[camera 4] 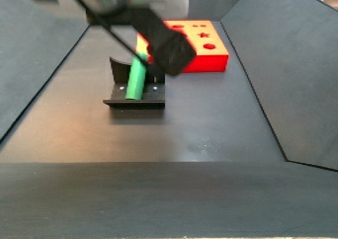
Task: Pick up the round object. Move up. Place the round object on the fixture. Regrasp the round object. Move to above the board. Insert the round object.
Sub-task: Regrasp the round object.
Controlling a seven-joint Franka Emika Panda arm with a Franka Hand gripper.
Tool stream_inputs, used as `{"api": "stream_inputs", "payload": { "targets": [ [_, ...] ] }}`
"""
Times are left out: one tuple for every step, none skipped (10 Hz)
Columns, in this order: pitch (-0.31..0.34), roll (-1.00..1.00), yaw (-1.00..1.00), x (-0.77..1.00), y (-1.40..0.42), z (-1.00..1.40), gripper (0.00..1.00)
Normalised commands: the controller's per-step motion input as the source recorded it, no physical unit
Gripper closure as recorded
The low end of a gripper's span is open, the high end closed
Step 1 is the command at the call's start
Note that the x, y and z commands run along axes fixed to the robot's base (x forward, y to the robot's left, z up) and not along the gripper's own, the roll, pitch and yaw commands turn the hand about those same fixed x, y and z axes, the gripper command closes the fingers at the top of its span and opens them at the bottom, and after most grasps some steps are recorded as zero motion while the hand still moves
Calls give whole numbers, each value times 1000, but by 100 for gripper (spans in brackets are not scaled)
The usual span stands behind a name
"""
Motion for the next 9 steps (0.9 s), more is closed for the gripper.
{"api": "stream_inputs", "payload": {
  "targets": [
    [35, 1000, 46, -138, -915, 764, 0],
    [27, 1000, 44, -118, -782, 540, 0],
    [21, 1000, 44, -96, -568, 260, 0],
    [19, 1000, 44, -57, -397, 75, 0],
    [20, 1000, 45, -23, -211, 28, 0],
    [23, 1000, 45, -13, -46, 41, 0],
    [21, 1000, 45, -7, -8, 11, 0],
    [19, 1000, 46, -10, -11, 3, 0],
    [14, 1000, 46, -21, -17, 8, 0]
  ]
}}
